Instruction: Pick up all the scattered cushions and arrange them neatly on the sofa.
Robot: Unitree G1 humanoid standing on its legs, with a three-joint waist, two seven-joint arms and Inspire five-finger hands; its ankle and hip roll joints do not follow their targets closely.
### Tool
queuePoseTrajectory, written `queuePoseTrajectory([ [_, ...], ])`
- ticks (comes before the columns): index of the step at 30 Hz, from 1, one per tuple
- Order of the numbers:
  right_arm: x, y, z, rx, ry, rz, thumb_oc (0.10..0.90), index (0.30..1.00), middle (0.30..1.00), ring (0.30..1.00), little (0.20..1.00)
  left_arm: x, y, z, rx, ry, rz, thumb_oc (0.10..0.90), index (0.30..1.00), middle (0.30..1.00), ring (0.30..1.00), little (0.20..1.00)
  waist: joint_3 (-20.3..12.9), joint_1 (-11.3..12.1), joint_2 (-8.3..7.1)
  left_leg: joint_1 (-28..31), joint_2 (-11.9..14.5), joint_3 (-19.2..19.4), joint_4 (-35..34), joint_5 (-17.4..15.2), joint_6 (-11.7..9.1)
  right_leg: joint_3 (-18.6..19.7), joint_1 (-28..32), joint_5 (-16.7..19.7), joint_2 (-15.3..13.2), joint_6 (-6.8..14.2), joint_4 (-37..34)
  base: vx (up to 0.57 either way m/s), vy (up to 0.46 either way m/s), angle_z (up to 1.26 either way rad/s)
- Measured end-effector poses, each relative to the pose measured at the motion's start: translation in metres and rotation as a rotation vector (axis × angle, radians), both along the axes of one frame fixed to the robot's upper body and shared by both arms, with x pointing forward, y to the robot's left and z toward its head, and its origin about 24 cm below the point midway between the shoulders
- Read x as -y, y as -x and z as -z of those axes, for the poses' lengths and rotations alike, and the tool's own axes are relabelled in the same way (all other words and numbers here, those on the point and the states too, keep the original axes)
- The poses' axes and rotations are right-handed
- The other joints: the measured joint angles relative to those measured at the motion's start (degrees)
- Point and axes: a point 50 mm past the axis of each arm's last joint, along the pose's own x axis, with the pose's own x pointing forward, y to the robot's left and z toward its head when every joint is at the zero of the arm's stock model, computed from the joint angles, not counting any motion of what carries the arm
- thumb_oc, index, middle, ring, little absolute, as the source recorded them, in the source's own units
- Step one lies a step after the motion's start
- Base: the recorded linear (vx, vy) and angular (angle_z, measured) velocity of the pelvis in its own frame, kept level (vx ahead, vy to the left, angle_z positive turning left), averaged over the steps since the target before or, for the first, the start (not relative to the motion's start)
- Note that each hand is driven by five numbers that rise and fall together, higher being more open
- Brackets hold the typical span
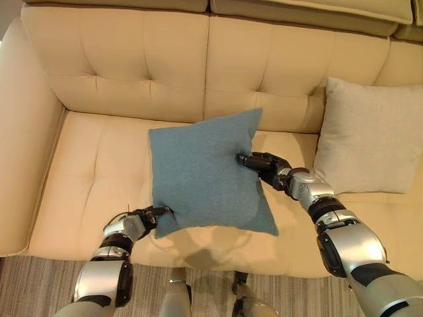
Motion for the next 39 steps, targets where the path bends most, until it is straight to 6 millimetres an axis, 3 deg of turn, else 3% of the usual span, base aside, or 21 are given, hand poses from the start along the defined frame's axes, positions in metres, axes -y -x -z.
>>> queuePoseTrajectory([
  [2, -0.005, 0.005, 0.012, -0.031, -0.008, -0.004, 0.4, 0.3, 0.3, 0.3, 0.3, -0.027, -0.005, -0.025, 0.073, -0.099, -0.04, 0.8, 0.9, 0.9, 0.9, 0.9, -0.18, 0.14, 0.29, -0.59, 0.02, -0.03, 0.0, -0.02, -0.02, -0.11, -0.45, -0.07, 0.03, -0.07, 0.0, -0.01, -0.002, 0.03],
  [5, -0.01, 0.011, 0.024, -0.062, -0.015, -0.012, 0.4, 0.3, 0.3, 0.3, 0.3, -0.046, -0.017, -0.066, 0.191, -0.206, -0.077, 0.8, 0.9, 0.9, 0.9, 0.9, -0.52, 1.02, 0.76, -2.3, -0.08, -0.12, 0.01, 0.1, -0.14, -0.24, -2.07, 0.05, -0.03, -0.11, 0.02, -0.01, -0.002, 0.02],
  [10, -0.017, 0.013, 0.028, -0.057, -0.027, -0.014, 0.4, 0.3, 0.3, 0.3, 0.3, -0.045, -0.031, -0.099, 0.303, -0.268, -0.109, 0.8, 0.9, 0.9, 0.9, 0.9, -0.62, 1.15, 0.78, -3.64, -0.32, -0.3, 0.01, 0.11, -0.13, -0.28, -3.36, 0.05, -0.15, -0.1, 0.03, 0.0, -0.001, 0.01],
  [21, -0.019, 0.01, 0.022, -0.014, 0.003, 0.027, 0.4, 0.3, 0.3, 0.3, 0.3, -0.037, -0.04, -0.128, 0.416, -0.386, -0.154, 0.8, 0.9, 0.9, 0.9, 0.9, -0.68, -0.36, 0.65, -3.98, 0.21, 0.09, 0.01, 0.08, -0.13, 0.08, -3.88, 0.05, 0.3, -0.09, 0.03, 0.0, -0.001, -0.02],
  [29, -0.04, 0.011, 0.026, -0.019, -0.031, -0.016, 0.4, 0.3, 0.3, 0.3, 0.3, -0.027, -0.056, -0.162, 0.516, -0.345, -0.17, 0.8, 0.9, 0.9, 0.9, 0.9, -2.67, -2.49, -2.57, -5.76, 0.24, 0.26, 0.01, 0.08, -0.14, 0.35, -5.82, 0.07, 0.25, -0.09, 0.03, 0.0, 0.0, -0.01],
  [31, -0.043, 0.011, 0.025, -0.012, -0.037, -0.023, 0.4, 0.3, 0.3, 0.3, 0.3, -0.021, -0.061, -0.167, 0.516, -0.34, -0.147, 0.8, 0.9, 0.9, 0.9, 0.9, -2.68, -3.33, -2.58, -6.38, 0.17, 0.2, 0.01, 0.08, -0.14, 0.21, -6.28, 0.07, 0.23, -0.09, 0.03, 0.01, 0.007, 0.02],
  [35, -0.044, 0.011, 0.023, 0.002, -0.04, -0.029, 0.4, 0.3, 0.3, 0.3, 0.3, -0.008, -0.067, -0.165, 0.538, -0.303, -0.061, 0.8, 0.9, 0.9, 0.9, 0.9, -2.69, -3.51, -2.58, -6.97, 0.08, 0.56, 0.01, 0.07, -0.13, 0.79, -7.29, 0.09, 0.05, -0.09, 0.04, 0.04, 0.028, -0.06],
  [39, -0.049, 0.012, 0.019, 0.032, -0.048, -0.065, 0.4, 0.3, 0.3, 0.3, 0.3, 0.001, -0.071, -0.146, 0.461, -0.266, 0.013, 0.8, 0.9, 0.9, 0.9, 0.9, -2.69, -4.07, -2.57, -7.7, 0.08, 1.59, 0.02, 0.03, -0.07, 1.87, -8.66, 0.33, -0.09, -0.04, 0.05, 0.01, 0.022, -0.1],
])
